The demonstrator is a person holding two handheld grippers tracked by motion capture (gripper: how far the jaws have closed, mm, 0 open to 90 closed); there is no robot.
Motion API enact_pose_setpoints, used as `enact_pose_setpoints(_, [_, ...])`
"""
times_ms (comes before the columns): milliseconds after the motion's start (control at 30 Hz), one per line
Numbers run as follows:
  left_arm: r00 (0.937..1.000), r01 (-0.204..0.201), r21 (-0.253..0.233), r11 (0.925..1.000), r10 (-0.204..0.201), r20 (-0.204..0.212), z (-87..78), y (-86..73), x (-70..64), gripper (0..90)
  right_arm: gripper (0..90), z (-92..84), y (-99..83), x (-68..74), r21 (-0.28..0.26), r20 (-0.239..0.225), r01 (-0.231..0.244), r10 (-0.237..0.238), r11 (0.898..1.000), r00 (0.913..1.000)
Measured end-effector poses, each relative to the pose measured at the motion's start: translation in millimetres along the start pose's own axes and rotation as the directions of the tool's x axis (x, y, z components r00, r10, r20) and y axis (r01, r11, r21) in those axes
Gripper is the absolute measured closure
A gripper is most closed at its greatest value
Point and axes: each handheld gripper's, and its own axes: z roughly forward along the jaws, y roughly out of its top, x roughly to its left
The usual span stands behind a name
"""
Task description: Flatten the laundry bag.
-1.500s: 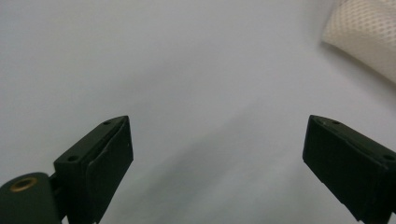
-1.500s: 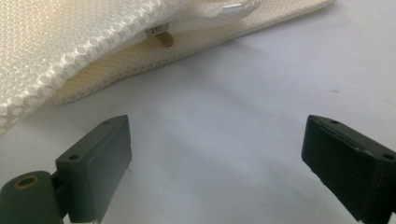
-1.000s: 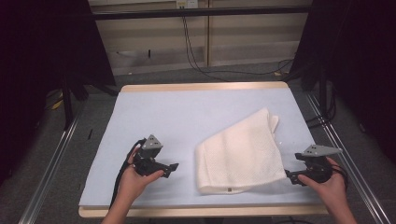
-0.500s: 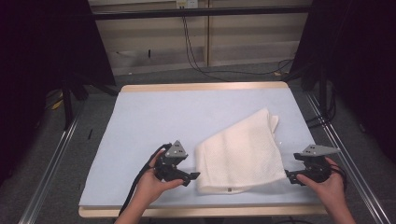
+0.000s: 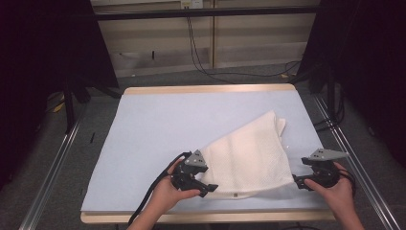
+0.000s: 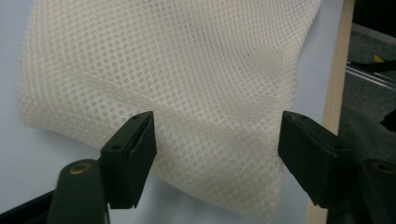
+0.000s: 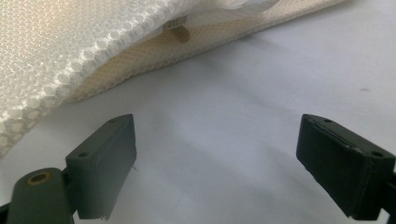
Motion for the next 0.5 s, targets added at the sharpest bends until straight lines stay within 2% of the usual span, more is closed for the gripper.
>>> enact_pose_setpoints(67, [0.9999, 0.006, -0.016, 0.9999, -0.006, 0.009, 1.4, -0.7, -2.6, 29.7, 11.8, 0.0, 0.1, 0.4, 0.001, 0.0, 0.0, 0.0, 1.0, 1.0])
enact_pose_setpoints(100, [0.9998, -0.006, -0.01, 0.9999, 0.006, 0.017, 0.6, -0.4, -3.7, 31.7, 11.8, 0.0, 0.0, 0.5, 0.003, 0.0, 0.001, -0.001, 1.0, 1.0])
enact_pose_setpoints(233, [0.9994, -0.007, -0.017, 0.9998, 0.007, 0.034, 1.5, 1.5, -7.1, 31.2, 11.9, 0.2, -0.1, 0.0, 0.001, -0.001, 0.001, -0.001, 1.0, 1.0])
enact_pose_setpoints(267, [0.9993, -0.026, 0.026, 0.9993, 0.025, 0.029, 0.7, 3.0, -7.4, 31.2, 11.9, 0.3, -0.1, 0.0, 0.002, -0.003, 0.0, 0.0, 1.0, 1.0])
enact_pose_setpoints(333, [0.9989, -0.028, 0.024, 0.9993, 0.027, 0.038, 10.0, 0.7, -8.5, 31.2, 11.9, 0.8, -0.1, -0.1, 0.005, -0.004, 0.0, 0.0, 1.0, 1.0])
enact_pose_setpoints(367, [0.9988, -0.041, 0.041, 0.9983, 0.04, 0.029, 11.9, 0.2, -8.6, 32.1, 11.9, 0.9, -0.1, 0.1, 0.005, -0.002, 0.001, 0.0, 1.0, 1.0])
enact_pose_setpoints(467, [0.999, -0.043, 0.047, 0.998, 0.042, 0.013, 15.4, -1.1, -9.8, 38.5, 12.1, 0.9, -0.1, 0.4, 0.003, -0.005, 0.003, -0.003, 1.0, 1.0])
enact_pose_setpoints(500, [0.9978, -0.066, 0.083, 0.9944, 0.066, 0.002, 15.9, -1.7, -9.8, 41.9, 12.1, 1.0, 0.0, 0.6, 0.003, -0.006, 0.002, -0.002, 1.0, 1.0])
